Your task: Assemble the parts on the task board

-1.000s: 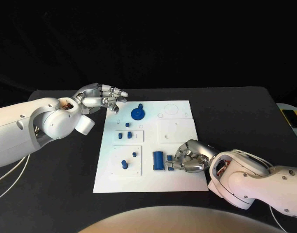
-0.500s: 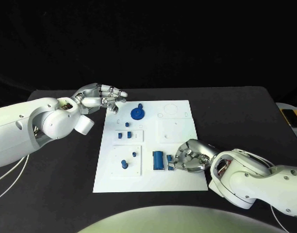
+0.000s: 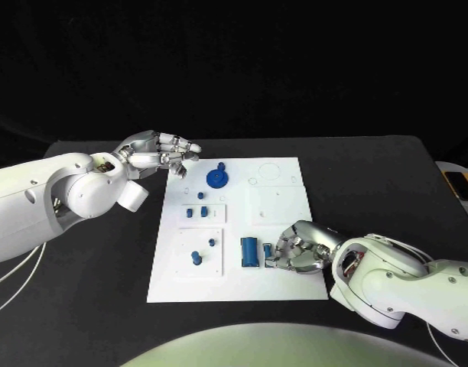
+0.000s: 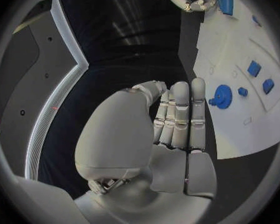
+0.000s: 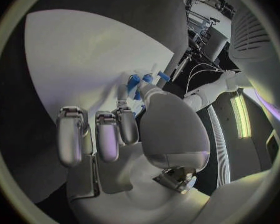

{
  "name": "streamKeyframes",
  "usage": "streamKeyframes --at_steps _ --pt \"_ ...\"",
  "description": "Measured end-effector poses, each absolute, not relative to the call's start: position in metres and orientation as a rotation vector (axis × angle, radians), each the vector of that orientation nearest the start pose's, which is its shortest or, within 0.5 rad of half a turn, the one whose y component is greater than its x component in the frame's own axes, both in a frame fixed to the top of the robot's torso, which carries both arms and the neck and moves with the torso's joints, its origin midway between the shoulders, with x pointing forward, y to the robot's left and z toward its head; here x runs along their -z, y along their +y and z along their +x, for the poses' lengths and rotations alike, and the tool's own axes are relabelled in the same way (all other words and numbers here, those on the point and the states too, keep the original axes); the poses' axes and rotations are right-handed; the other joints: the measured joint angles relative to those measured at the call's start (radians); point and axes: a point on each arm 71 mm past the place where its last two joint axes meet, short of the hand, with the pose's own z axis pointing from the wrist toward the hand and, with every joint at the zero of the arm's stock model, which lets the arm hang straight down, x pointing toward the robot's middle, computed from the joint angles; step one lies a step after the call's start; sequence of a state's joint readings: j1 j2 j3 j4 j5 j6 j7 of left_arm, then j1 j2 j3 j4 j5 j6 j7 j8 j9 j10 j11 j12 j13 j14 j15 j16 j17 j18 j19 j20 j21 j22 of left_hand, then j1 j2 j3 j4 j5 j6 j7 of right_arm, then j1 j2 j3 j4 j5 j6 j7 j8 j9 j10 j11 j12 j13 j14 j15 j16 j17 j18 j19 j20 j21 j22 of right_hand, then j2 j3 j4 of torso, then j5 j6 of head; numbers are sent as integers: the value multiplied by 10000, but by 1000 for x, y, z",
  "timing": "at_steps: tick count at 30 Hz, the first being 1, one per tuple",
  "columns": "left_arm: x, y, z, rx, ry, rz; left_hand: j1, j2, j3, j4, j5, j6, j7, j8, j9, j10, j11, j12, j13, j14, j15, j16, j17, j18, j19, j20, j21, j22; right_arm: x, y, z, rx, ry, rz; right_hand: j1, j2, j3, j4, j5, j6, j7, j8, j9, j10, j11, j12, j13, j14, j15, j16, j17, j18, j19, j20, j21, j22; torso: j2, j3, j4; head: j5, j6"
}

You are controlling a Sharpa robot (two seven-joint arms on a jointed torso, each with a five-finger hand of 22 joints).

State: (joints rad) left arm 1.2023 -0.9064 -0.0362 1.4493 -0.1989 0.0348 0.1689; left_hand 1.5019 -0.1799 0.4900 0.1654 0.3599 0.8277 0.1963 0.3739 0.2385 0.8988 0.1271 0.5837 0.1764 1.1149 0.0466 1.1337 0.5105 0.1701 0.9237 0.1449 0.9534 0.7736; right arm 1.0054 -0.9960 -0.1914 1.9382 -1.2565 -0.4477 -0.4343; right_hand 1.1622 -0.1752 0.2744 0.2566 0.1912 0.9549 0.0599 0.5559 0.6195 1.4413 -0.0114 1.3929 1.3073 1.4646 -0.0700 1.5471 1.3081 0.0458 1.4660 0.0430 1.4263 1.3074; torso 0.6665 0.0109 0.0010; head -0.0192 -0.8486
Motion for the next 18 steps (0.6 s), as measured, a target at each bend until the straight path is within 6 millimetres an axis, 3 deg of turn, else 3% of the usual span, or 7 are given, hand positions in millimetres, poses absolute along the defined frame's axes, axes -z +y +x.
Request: streamKeyframes --at_steps 18 --pt "193 243 490 15179 18171 -9479 0 0 0 0 0 0 0 0 -8 1 -1 0 0 0 0 -39 1 0 0 0 0 8 283 -179 340 -6695 20860 2485 57 57 -69 69 -35 28 -28 0 -19 35 -35 -1 7 0 0 0 -2 0 0 0 -1 7 4 0 5 8 -9"
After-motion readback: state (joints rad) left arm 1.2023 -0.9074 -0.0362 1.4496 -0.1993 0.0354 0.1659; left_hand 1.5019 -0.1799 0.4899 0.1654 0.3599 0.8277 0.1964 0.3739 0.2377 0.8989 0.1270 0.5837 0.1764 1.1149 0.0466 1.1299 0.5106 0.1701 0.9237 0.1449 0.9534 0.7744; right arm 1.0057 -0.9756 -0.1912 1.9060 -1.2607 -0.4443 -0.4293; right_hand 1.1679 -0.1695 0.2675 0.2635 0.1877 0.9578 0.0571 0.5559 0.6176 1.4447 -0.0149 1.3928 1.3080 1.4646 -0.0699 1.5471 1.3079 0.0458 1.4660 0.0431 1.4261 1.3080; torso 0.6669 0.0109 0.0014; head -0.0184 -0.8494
